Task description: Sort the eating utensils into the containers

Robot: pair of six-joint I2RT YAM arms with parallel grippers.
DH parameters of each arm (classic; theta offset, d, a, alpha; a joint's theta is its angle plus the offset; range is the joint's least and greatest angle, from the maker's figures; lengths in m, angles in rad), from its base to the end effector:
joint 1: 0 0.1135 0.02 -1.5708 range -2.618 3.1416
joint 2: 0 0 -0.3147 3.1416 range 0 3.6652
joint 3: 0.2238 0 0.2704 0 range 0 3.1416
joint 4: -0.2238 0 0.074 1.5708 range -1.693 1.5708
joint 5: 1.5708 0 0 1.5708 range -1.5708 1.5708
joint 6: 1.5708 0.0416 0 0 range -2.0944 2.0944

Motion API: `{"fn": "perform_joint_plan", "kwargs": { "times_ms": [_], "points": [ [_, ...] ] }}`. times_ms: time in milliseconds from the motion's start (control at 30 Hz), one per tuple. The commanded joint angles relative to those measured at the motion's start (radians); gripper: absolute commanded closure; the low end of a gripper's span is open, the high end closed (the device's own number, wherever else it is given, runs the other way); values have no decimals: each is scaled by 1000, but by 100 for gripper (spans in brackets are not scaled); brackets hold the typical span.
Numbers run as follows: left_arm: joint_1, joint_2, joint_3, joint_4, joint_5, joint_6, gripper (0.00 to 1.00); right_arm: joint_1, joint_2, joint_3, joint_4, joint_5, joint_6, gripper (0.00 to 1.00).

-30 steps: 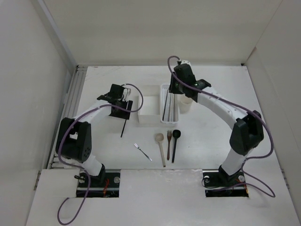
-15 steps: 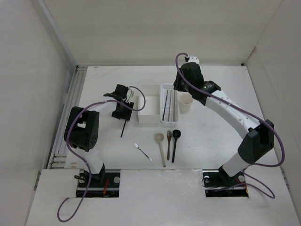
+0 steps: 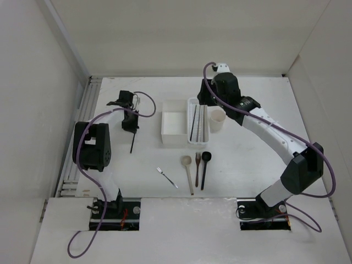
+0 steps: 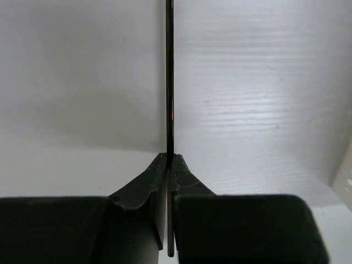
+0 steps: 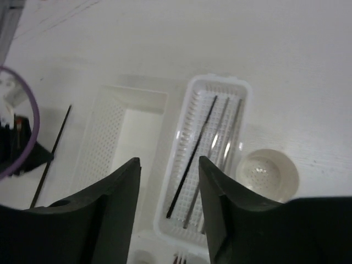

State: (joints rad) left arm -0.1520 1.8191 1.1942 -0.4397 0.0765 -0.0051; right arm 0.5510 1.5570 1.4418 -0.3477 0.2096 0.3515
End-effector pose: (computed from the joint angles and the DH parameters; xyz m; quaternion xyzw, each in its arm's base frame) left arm 0.3971 -0.0641 0.2120 0.0806 0.9641 -0.0565 0.2465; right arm 0.3343 0.1953 0.4063 -0.0295 0.8471 0.1481 0.5096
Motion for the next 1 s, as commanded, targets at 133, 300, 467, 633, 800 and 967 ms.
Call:
{"fn": "perform_joint_plan", "kwargs": {
  "times_ms": [133, 300, 467, 633, 800, 967],
  "points": [
    [39, -248, 333, -38, 141, -36, 100, 85, -3, 47, 214, -401, -204, 20],
    [20, -293, 527, -37, 216, -119, 100, 142, 100, 202, 240, -527, -213, 11],
    [-9, -313, 550, -37, 261, -208, 100, 142, 202, 264, 406, -700, -63, 11],
    [-55, -322, 550, -56, 266, -217, 100, 162, 284, 331, 472, -754, 59, 13],
    [-75, -331, 535, -44, 253, -207, 100, 162, 328, 332, 483, -653, 132, 16],
    [-75, -331, 512, -34, 240, -207, 100, 162, 390, 353, 483, -668, 171, 22]
  ]
}}
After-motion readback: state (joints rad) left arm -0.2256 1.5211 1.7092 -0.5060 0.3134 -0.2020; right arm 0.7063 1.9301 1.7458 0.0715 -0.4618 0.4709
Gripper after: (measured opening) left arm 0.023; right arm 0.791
